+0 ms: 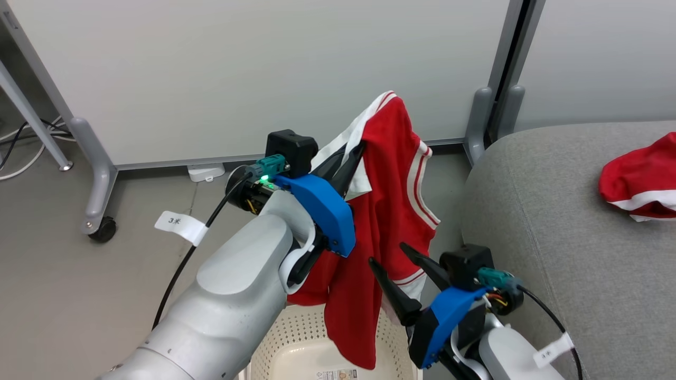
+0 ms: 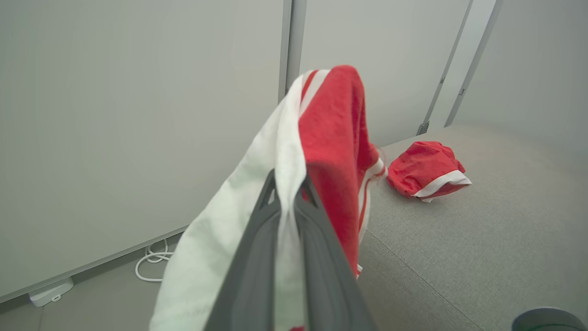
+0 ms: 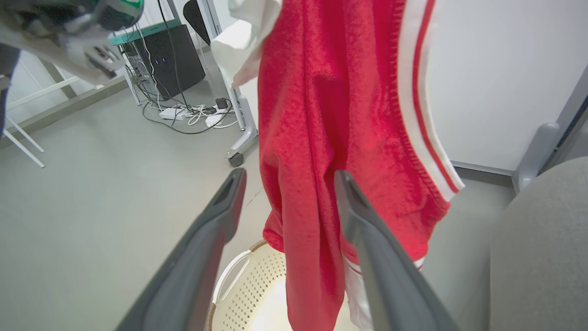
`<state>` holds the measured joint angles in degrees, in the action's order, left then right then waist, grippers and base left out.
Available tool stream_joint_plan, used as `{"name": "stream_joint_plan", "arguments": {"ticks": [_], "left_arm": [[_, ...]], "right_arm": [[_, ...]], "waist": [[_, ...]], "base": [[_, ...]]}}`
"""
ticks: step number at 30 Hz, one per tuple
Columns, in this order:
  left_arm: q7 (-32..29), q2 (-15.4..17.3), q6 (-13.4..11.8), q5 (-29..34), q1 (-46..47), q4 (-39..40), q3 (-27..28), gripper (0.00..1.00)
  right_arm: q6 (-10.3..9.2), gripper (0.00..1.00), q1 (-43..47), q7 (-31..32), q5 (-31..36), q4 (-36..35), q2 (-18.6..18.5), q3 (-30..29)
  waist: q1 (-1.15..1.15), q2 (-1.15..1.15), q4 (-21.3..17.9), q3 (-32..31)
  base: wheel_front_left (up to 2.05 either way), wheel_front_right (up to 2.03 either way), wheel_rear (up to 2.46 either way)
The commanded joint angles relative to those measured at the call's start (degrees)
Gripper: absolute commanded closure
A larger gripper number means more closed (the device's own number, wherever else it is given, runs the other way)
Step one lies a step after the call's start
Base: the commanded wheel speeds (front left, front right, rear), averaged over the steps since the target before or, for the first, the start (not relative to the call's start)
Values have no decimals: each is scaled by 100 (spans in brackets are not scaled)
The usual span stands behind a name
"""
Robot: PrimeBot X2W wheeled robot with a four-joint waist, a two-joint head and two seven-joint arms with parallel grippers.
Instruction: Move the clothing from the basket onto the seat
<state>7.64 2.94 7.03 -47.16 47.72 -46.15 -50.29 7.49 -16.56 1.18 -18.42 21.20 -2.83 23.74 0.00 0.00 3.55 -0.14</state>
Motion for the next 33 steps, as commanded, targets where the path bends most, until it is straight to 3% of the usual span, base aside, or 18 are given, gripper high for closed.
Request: {"name": "stream_joint_plan", "arguments": {"ticks": [1,12,26,28,29,33], "left_arm": [[-11,-6,-50,-36,116,45,-21,100],[-92,-6,-180,-322,212,398,-495,100],[-42,-4,-295,-687,311,757,-990,100],[-33,-6,-306,-725,329,767,-1058,100],[-33,-6,-321,-733,335,763,-1081,100],[14,-5,-359,-793,354,685,-1144,100]], "right_arm": [[2,0,-166,-7,-31,144,-11,47],[2,0,-1228,-306,-335,1797,-7,278],[1,0,-2068,-640,-1079,2965,-9,1000],[1,90,-2134,-700,-1206,3059,-9,1100],[2,100,-2157,-713,-1268,3099,-9,1160],[2,100,-2250,-851,-1497,3230,-9,1353]], "waist": [[0,0,37,28],[0,0,231,100],[0,0,327,33],[0,0,344,25],[0,0,350,22],[0,0,345,16]], "base": [[0,0,0],[0,0,0],[0,0,0],[0,0,0],[0,0,0],[0,0,0]]}}
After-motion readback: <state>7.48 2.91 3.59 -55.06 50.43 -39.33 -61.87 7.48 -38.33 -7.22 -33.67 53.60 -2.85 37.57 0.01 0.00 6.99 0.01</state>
